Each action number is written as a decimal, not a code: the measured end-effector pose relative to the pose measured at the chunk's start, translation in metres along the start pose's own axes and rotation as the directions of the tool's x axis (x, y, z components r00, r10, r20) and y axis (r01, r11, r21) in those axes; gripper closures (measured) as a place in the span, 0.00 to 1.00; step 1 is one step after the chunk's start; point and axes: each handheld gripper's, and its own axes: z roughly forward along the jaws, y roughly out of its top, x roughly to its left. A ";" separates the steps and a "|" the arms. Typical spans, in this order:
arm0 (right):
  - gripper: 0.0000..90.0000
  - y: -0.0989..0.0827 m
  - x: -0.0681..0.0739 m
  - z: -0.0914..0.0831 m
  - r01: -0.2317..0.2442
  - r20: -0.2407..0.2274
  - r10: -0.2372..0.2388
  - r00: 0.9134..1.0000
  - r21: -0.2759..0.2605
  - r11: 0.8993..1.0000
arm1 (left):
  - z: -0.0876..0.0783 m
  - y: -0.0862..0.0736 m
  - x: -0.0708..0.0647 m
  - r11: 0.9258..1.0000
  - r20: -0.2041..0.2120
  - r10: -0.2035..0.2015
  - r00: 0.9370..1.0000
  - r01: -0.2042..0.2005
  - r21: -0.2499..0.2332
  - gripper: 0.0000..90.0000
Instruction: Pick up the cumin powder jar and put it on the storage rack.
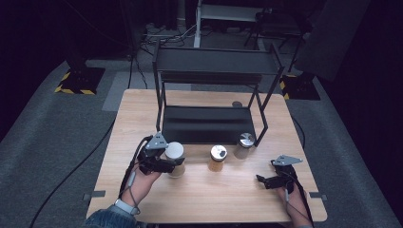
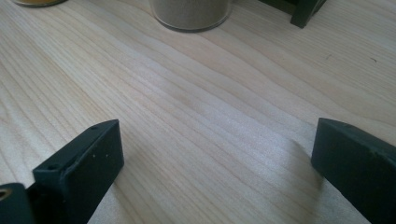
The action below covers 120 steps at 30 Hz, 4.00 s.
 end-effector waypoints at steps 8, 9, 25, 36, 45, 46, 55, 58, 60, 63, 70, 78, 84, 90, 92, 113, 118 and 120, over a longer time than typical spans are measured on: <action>0.02 0.000 0.000 0.000 0.000 0.000 0.000 1.000 0.000 1.000 | 0.003 0.029 0.007 1.000 -0.014 0.018 1.000 -0.018 -0.014 0.37; 0.02 0.000 0.000 0.000 0.000 0.000 0.000 1.000 0.000 1.000 | 0.004 0.035 0.009 1.000 -0.017 0.015 1.000 -0.016 -0.024 0.37; 0.02 0.000 0.000 0.000 -0.001 0.000 0.001 1.000 0.001 1.000 | 0.008 0.084 0.029 0.997 -0.037 0.054 0.998 -0.056 -0.058 0.37; 0.02 0.000 0.000 0.000 -0.001 0.000 0.001 1.000 0.000 1.000 | 0.030 0.106 0.040 0.999 -0.053 0.015 0.998 -0.017 -0.039 0.37; 0.02 0.000 0.000 0.000 -0.001 0.000 0.001 1.000 0.000 1.000 | 0.055 0.119 0.046 1.000 -0.110 -0.031 0.993 0.031 -0.008 0.37; 0.02 0.000 0.000 0.000 -0.002 0.000 0.002 1.000 0.001 1.000 | 0.058 0.119 0.048 0.999 -0.118 -0.044 0.992 0.043 -0.008 0.37; 0.02 0.001 0.000 0.001 -0.003 0.001 0.003 1.000 0.001 1.000 | 0.084 0.121 0.057 0.989 -0.217 -0.135 0.967 0.143 0.023 0.36; 0.02 0.001 0.000 0.001 -0.004 0.002 0.004 1.000 0.001 1.000 | 0.089 0.121 0.058 0.986 -0.230 -0.151 0.961 0.162 0.030 0.36; 0.02 0.001 0.000 0.001 -0.004 0.003 0.004 1.000 0.001 1.000 | 0.093 0.122 0.060 0.984 -0.238 -0.158 0.958 0.174 0.046 0.36; 0.02 0.001 0.001 0.001 -0.005 0.004 0.005 1.000 0.001 1.000 | 0.101 0.123 0.064 0.979 -0.241 -0.171 0.955 0.192 0.064 0.36; 0.02 0.001 0.001 0.001 -0.006 0.006 0.006 1.000 0.001 1.000 | 0.114 0.125 0.062 0.975 -0.272 -0.162 0.948 0.196 0.102 0.36; 0.02 0.001 0.001 0.001 -0.006 0.006 0.006 1.000 0.001 1.000 | 0.126 0.126 0.066 0.971 -0.283 -0.156 0.946 0.200 0.134 0.36; 0.02 0.001 0.001 0.001 -0.006 0.006 0.006 1.000 0.001 1.000 | 0.133 0.125 0.071 0.963 -0.290 -0.168 0.942 0.219 0.156 0.36; 0.02 0.001 0.001 0.001 -0.006 0.006 0.006 1.000 0.001 1.000 | 0.136 0.125 0.073 0.961 -0.284 -0.170 0.944 0.222 0.164 0.36; 0.02 0.001 0.001 0.001 -0.006 0.006 0.006 1.000 0.001 1.000 | 0.137 0.125 0.073 0.961 -0.282 -0.170 0.944 0.222 0.165 0.36; 0.01 0.001 0.002 0.001 -0.009 0.010 0.009 1.000 0.002 1.000 | 0.092 0.121 0.047 0.983 -0.269 -0.150 0.951 0.172 0.058 0.09; 0.01 0.001 0.002 0.001 -0.009 0.010 0.009 1.000 0.002 1.000 | 0.076 0.116 0.036 0.988 -0.264 -0.132 0.955 0.148 0.041 0.09; 0.01 0.001 0.002 0.001 -0.009 0.010 0.009 1.000 0.002 1.000 | 0.069 0.114 0.028 0.992 -0.267 -0.106 0.958 0.122 0.044 0.10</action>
